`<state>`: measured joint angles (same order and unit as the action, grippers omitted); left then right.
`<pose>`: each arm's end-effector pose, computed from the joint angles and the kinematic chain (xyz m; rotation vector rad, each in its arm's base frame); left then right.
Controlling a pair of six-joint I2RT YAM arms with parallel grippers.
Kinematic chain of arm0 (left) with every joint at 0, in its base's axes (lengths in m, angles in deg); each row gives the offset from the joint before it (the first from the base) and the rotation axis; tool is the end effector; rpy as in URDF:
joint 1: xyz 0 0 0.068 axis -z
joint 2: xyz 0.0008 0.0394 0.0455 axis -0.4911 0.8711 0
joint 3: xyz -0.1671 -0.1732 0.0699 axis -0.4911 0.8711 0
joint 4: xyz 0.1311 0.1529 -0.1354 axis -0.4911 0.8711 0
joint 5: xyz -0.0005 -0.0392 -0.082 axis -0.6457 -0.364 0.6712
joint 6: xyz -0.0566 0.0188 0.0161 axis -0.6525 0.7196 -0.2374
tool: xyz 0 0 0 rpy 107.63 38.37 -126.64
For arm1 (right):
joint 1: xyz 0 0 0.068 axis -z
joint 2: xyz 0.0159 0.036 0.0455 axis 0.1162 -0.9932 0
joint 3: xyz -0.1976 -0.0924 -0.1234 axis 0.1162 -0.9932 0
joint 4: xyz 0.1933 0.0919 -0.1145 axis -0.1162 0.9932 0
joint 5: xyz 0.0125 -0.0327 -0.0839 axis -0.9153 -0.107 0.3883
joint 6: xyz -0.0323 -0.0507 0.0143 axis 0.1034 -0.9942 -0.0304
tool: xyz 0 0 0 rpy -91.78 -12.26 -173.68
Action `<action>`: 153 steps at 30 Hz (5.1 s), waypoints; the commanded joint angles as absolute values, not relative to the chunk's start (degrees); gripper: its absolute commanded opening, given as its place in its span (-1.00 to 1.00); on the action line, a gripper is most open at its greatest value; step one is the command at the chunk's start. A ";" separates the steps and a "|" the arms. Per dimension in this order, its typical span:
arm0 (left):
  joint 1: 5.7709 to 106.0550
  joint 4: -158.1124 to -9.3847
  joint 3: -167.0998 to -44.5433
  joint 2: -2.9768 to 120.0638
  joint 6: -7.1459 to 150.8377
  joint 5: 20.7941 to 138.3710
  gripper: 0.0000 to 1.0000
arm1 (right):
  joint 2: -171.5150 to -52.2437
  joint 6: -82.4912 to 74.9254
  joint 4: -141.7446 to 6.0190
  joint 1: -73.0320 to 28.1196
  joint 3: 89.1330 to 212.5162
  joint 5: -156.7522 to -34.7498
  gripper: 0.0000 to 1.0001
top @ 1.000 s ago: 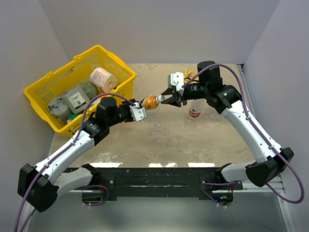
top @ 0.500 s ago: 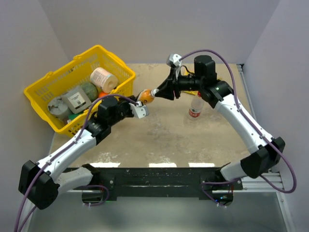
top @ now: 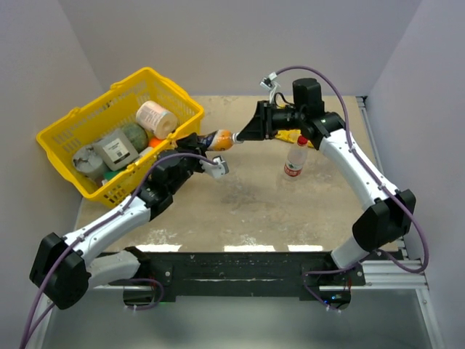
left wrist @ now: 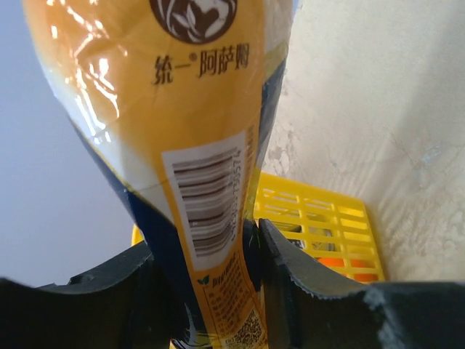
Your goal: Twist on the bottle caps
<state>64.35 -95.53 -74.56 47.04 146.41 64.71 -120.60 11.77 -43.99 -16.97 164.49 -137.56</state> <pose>0.2189 -0.1464 0.2782 1.2625 1.2131 0.4592 0.2964 0.1684 0.3684 -0.6157 2.0146 1.3605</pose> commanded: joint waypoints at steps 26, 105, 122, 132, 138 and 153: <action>64.92 -91.33 -84.98 44.58 133.53 67.54 -1.00 | -124.31 25.35 -59.93 -12.49 166.16 -147.52 -0.30; 60.00 -69.34 -78.30 23.74 125.61 65.69 -1.00 | -116.76 -76.86 -17.12 -22.25 134.88 -122.04 0.15; 57.89 -69.25 -78.21 25.76 125.00 67.54 -1.00 | -115.44 -89.78 -29.69 -22.16 123.62 -116.76 0.10; 57.63 -69.87 -78.21 26.91 125.26 67.63 -1.00 | -116.76 -92.06 -31.64 -22.16 121.86 -116.58 0.08; 57.63 -70.13 -77.69 26.91 125.35 67.37 -1.00 | -115.61 -96.99 -27.06 -22.33 120.90 -117.20 0.04; 57.54 -70.48 -77.25 26.82 125.44 67.28 -1.00 | -116.23 -90.67 -31.99 -24.79 121.59 -118.52 0.02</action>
